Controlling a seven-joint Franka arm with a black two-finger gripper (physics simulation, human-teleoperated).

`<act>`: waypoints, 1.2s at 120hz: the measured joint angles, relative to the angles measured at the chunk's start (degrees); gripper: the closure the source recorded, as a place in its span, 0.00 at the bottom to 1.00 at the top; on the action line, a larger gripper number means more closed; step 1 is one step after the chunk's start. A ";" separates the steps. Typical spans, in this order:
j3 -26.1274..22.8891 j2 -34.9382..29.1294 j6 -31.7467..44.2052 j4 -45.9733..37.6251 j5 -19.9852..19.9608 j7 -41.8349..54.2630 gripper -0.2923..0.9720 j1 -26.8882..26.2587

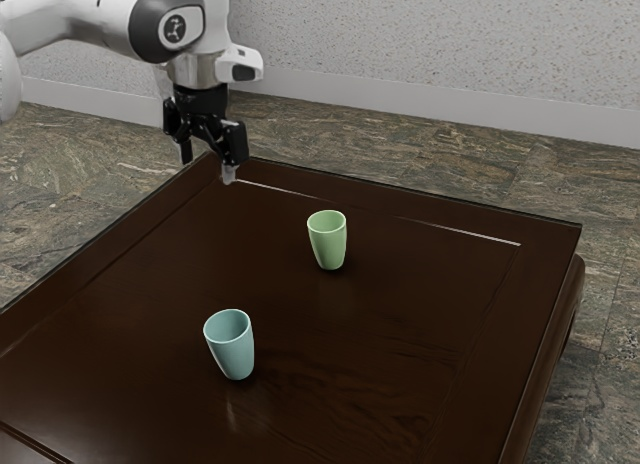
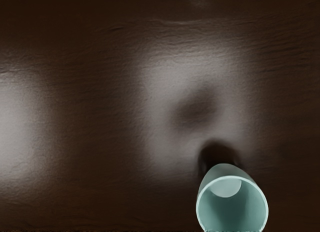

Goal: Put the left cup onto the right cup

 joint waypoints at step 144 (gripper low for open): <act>-0.51 -16.85 20.67 -39.40 1.72 -5.84 0.23 -1.67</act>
